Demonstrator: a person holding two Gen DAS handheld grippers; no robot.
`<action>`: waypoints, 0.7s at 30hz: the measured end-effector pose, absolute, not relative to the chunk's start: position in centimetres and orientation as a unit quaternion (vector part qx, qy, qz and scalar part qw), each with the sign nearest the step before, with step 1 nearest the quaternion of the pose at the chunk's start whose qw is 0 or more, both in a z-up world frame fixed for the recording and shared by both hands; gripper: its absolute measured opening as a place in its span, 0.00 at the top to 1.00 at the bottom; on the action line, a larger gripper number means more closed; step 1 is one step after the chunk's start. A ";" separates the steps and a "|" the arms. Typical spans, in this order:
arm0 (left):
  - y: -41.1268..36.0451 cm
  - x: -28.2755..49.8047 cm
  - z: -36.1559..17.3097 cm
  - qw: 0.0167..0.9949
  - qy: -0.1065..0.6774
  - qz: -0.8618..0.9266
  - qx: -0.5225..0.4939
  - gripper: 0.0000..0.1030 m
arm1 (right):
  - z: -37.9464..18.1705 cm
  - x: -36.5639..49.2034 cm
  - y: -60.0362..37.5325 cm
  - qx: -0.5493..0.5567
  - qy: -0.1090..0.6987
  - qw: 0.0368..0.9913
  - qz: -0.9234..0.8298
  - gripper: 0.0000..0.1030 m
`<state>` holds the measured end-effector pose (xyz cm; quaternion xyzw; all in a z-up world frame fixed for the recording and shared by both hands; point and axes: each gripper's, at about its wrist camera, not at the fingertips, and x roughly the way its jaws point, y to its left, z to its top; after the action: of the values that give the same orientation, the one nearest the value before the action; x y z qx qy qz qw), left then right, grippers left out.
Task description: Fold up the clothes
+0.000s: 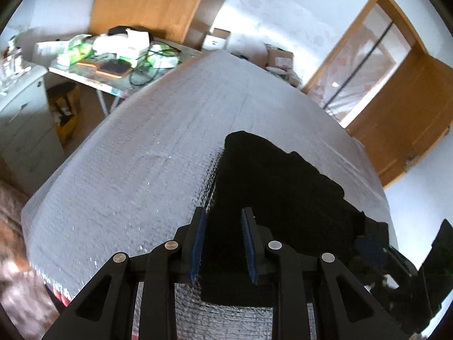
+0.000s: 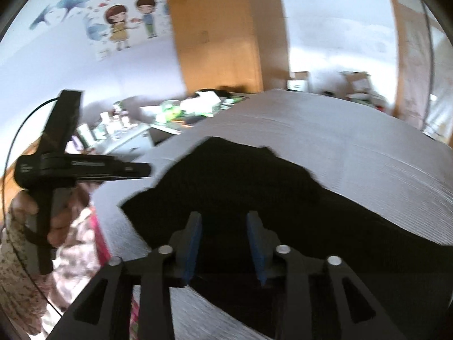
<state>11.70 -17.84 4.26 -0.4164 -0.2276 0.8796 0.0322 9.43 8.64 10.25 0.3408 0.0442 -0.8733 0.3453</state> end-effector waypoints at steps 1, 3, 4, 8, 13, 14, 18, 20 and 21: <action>-18.2 11.4 4.0 0.033 -0.233 0.875 -0.423 0.74 | 10.3 9.5 7.7 0.340 0.044 0.360 -0.868 0.59; -18.8 11.1 3.8 0.029 -0.236 0.871 -0.430 0.74 | 10.0 9.9 5.6 0.342 0.049 0.387 -0.855 0.57; -19.1 11.0 3.7 0.026 -0.235 0.871 -0.431 0.74 | 9.8 10.0 4.6 0.344 0.054 0.396 -0.850 0.55; -20.1 10.3 3.2 0.040 -0.243 0.863 -0.442 0.74 | 8.5 10.1 0.9 0.358 0.079 0.407 -0.836 0.54; -21.2 9.4 2.2 0.041 -0.257 0.849 -0.459 0.60 | 7.1 11.0 -2.3 0.357 0.115 0.422 -0.825 0.53; -21.4 9.2 2.0 0.043 -0.260 0.847 -0.461 0.60 | 6.8 11.1 -2.6 0.360 0.121 0.419 -0.825 0.52; -21.6 8.4 1.3 0.060 -0.265 0.838 -0.473 0.60 | 5.6 11.4 -4.0 0.368 0.146 0.399 -0.827 0.52; -21.6 7.9 1.1 0.063 -0.270 0.835 -0.476 0.60 | 5.1 11.5 -4.7 0.367 0.159 0.384 -0.832 0.52; -21.5 7.7 1.1 0.066 -0.270 0.834 -0.477 0.60 | 5.0 11.7 -4.9 0.365 0.166 0.380 -0.833 0.52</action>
<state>7.69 -21.54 1.12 -0.4767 -0.2700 0.8340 0.0659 11.71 -4.92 5.05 0.3652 0.1659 -0.8334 0.3801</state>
